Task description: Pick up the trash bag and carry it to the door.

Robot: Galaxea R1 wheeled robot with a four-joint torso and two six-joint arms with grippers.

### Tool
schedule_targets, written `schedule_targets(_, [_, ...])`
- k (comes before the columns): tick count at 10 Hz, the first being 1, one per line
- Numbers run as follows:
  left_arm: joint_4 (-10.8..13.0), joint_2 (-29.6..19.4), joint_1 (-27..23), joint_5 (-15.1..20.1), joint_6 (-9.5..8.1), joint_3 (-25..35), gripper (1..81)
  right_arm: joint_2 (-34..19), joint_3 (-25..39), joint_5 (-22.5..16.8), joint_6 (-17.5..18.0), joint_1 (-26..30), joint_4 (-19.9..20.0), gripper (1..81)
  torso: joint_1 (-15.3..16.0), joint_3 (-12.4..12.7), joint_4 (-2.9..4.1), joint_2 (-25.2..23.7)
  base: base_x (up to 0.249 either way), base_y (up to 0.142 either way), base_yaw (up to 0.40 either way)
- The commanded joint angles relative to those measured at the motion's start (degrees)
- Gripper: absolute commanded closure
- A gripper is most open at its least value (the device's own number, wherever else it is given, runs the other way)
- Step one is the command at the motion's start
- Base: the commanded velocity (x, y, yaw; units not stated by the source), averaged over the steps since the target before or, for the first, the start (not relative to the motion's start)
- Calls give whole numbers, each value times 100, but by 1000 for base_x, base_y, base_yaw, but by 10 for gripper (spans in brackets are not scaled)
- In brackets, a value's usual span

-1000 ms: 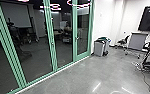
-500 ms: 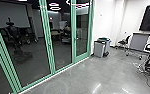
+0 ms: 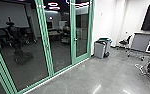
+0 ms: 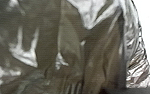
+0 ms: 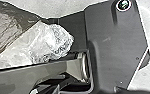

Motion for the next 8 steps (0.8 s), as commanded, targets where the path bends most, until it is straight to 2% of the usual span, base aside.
schedule_targets(1, [15, -34, -392, 377, 39, -8, 811, 38, 31, -278, -30, 251, -67, 10, 0, 0, 0, 0, 212, 0, 0])
schedule_targets(7, [15, -25, -392, 377, 39, -8, 811, 38, 31, -278, -30, 251, -67, 10, -4, 2, 0, 0, 213, 0, 0])
schedule_targets(8, [15, -25, -392, 369, 39, -8, 811, 38, 31, -278, -30, 260, -67, 10, -4, 2, 0, 0, 218, -68, 0])
